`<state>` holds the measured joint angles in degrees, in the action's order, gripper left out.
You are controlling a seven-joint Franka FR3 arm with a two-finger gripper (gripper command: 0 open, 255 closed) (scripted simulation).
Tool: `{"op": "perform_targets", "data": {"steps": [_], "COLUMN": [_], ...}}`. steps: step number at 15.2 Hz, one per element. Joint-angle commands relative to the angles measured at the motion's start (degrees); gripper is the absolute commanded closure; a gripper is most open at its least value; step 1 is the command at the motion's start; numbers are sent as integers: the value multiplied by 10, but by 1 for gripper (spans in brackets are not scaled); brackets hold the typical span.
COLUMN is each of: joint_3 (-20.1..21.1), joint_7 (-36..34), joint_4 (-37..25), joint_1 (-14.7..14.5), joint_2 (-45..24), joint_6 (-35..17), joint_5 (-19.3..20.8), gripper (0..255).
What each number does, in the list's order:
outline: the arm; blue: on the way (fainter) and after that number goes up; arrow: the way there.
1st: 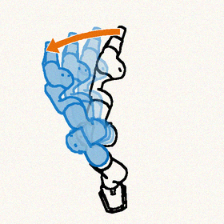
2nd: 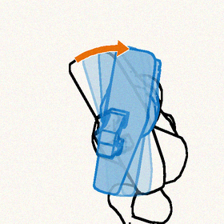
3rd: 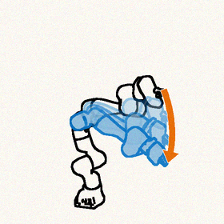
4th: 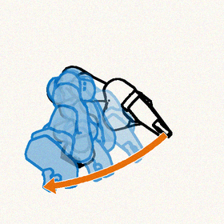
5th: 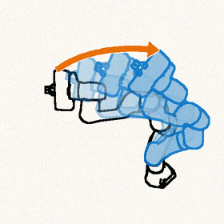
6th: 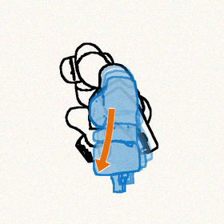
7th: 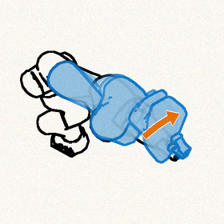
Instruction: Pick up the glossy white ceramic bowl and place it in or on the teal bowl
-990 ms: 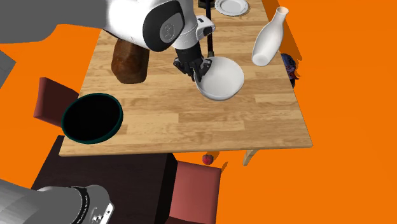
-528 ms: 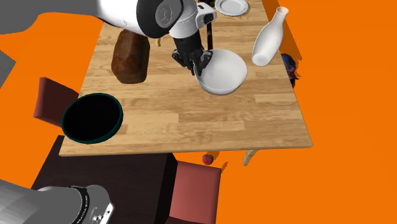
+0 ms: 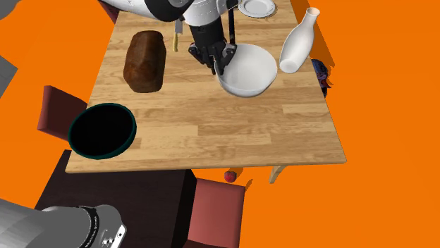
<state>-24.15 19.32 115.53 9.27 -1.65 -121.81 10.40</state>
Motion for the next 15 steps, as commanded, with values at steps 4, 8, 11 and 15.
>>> {"op": "perform_targets", "data": {"steps": [4,8,11,15], "joint_3": [23,54,81,120], "joint_7": [-61,-119,-160,-211], "joint_4": [76,145,191,244], "joint_1": [-20,-33,-42,-55], "joint_2": [81,153,204,266], "joint_6": [10,21,34,55], "joint_5": [39,64,73,72], "gripper": [255,255,255,255]}}
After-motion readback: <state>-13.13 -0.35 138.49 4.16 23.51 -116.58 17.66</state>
